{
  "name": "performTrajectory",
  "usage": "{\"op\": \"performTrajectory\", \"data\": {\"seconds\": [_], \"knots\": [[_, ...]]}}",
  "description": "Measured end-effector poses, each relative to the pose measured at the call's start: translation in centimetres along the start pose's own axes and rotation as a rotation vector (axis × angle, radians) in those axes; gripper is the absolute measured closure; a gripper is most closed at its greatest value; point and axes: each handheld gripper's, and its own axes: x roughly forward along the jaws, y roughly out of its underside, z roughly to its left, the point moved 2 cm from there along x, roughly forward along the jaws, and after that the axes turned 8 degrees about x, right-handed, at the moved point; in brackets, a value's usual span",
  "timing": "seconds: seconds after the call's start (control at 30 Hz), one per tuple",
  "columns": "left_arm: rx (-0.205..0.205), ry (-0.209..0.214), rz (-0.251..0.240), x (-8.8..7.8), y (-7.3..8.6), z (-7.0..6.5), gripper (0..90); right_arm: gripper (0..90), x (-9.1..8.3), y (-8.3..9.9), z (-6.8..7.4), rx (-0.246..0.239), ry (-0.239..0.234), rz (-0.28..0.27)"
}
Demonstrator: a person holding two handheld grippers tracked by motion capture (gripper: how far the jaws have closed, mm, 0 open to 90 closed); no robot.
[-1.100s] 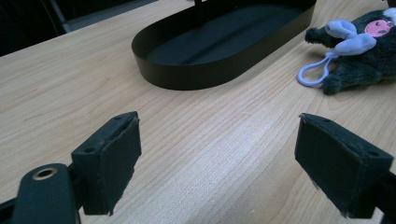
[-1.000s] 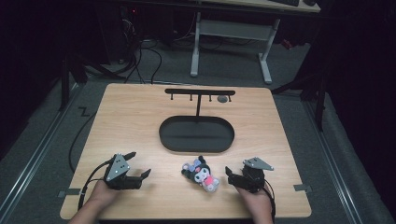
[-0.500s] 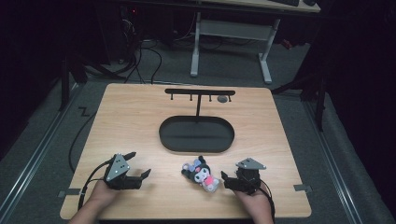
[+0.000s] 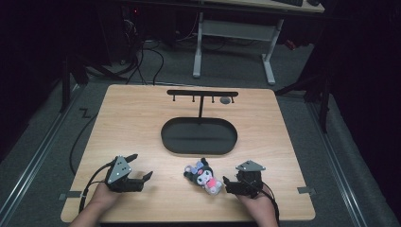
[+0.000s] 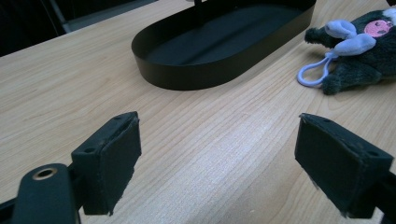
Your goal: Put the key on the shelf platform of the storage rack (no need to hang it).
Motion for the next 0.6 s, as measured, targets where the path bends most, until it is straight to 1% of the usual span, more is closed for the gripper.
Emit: {"op": "performTrajectory", "data": {"seconds": [0.07,0.17,0.2,0.23,0.33,0.37,0.6], "knots": [[0.0,0.0,0.0,0.0,0.0,0.0,15.4,15.2,0.0,0.0,-0.1,0.003,0.005,0.0],[0.0,0.001,0.0,0.0,0.0,0.0,15.4,15.4,-0.2,-0.1,-0.4,0.028,0.015,0.011],[0.0,0.001,-0.001,0.0,0.0,0.0,15.4,15.4,-0.3,-0.1,-0.5,0.03,0.015,0.024],[-0.001,0.0,-0.001,0.0,0.0,0.0,15.4,15.3,-0.4,-0.1,-0.6,0.034,0.007,0.037],[0.0,0.002,0.001,0.0,0.0,0.0,15.4,15.4,-0.8,-0.3,-1.0,0.039,-0.002,0.053],[0.0,0.002,0.001,0.0,0.0,0.0,15.4,15.4,-1.0,-0.4,-1.2,0.034,-0.008,0.056],[0.003,0.002,-0.001,-0.1,0.0,-0.1,15.4,15.7,-2.0,-0.5,-2.4,0.05,-0.012,0.063]]}}
